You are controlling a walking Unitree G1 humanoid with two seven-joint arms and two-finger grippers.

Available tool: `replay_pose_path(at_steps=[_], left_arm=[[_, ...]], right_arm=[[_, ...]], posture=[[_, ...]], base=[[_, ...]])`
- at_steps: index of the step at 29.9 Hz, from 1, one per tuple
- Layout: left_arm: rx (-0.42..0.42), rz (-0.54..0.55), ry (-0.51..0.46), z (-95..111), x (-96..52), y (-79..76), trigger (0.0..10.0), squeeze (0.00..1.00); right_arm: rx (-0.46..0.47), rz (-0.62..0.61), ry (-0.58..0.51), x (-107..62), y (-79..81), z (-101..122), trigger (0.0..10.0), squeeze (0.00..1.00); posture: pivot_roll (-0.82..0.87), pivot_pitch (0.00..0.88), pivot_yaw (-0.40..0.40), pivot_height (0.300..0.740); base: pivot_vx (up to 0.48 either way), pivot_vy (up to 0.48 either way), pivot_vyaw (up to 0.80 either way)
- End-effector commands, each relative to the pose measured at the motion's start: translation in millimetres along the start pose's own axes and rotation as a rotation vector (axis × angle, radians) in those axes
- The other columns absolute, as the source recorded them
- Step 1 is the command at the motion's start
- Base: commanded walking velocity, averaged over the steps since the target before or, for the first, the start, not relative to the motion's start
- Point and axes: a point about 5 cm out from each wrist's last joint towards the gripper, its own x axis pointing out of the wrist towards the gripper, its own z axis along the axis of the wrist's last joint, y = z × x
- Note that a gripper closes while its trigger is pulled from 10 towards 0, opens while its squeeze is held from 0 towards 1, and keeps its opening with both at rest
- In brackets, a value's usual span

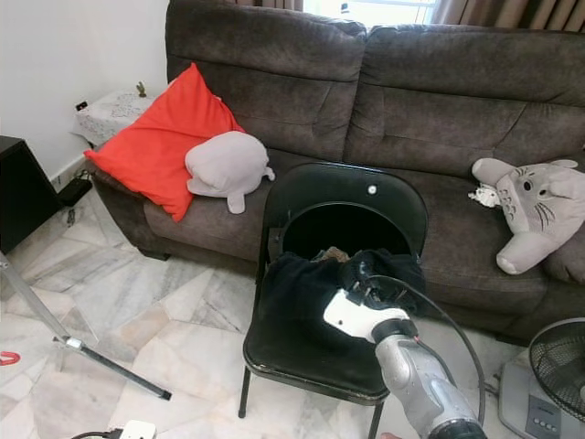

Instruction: Hang hanger

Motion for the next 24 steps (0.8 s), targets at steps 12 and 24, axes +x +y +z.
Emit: replay_pose_path(at_steps=[12,24], left_arm=[[0.018,-0.007,0.026,-6,-0.9,-0.1,10.0,0.0],[0.019,-0.006,0.025,-6,-1.0,0.3,10.0,0.0]], right_arm=[[0.009,0.019,0.071,-8.4,12.3,-4,10.0,0.0],[0.175,0.007,0.119,-7.5,19.0,-6,10.0,0.0]], posture=[[0.02,0.054,0.004,0.74],[0.02,0.056,0.005,0.74]], base=[[0.0,0.0,0.0],[0.0,0.0,0.0]])
